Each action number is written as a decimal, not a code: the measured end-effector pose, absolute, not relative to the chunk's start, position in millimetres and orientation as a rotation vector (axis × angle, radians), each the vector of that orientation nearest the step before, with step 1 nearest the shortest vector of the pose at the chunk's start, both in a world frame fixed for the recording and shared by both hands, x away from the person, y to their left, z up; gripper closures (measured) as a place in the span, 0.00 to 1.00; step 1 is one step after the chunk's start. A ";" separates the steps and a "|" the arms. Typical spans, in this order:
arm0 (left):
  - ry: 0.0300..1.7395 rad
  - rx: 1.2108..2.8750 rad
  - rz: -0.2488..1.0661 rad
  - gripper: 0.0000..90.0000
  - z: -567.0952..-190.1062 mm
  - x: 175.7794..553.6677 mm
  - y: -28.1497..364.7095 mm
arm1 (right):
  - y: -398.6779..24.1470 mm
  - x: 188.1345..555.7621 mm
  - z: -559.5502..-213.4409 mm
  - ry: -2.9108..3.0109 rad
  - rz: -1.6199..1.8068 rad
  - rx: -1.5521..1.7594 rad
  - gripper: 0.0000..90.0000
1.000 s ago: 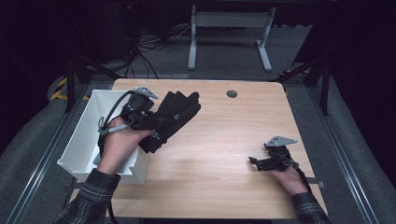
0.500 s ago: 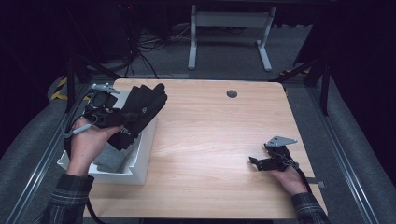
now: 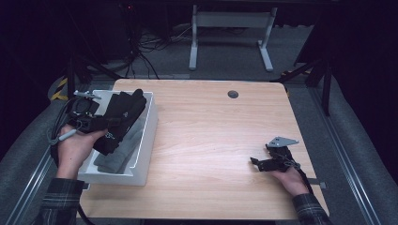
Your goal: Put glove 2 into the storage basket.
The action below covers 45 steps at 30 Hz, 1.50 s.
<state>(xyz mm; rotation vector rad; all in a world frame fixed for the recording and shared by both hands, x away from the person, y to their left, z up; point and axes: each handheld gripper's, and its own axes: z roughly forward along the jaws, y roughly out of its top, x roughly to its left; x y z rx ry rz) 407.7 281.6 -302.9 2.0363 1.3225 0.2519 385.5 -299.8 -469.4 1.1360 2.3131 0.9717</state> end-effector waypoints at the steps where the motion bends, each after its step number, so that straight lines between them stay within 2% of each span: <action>1: 1.330 2.038 0.251 0.79 -306.0 408.6 281.8 | -299.8 385.5 -469.4 2.313 0.972 1.136 0.11; 17: 1.456 2.069 0.188 0.78 -363.6 425.7 284.4 | -299.7 385.5 -469.4 2.312 0.973 1.138 0.11; 26: 1.523 2.106 0.198 0.74 -392.8 434.6 284.8 | -299.7 385.5 -469.4 2.312 0.972 1.138 0.11; 29: 1.523 2.108 0.209 0.65 -392.7 435.1 284.7 | -299.7 385.5 -469.4 2.312 0.972 1.138 0.11; 30: 1.534 2.100 0.210 0.65 -391.9 435.7 285.6 | -299.7 385.5 -469.4 2.312 0.972 1.138 0.11; 36: 1.572 2.104 0.253 0.37 -385.6 438.8 289.4 | -299.7 385.5 -469.4 2.311 0.972 1.138 0.11; 40: 1.560 2.082 0.283 0.28 -377.8 438.2 290.9 | -299.8 385.5 -469.4 2.310 0.972 1.139 0.11; 45: 1.529 2.078 0.287 0.25 -367.9 437.0 291.4 | -299.8 385.5 -469.4 2.310 0.972 1.139 0.11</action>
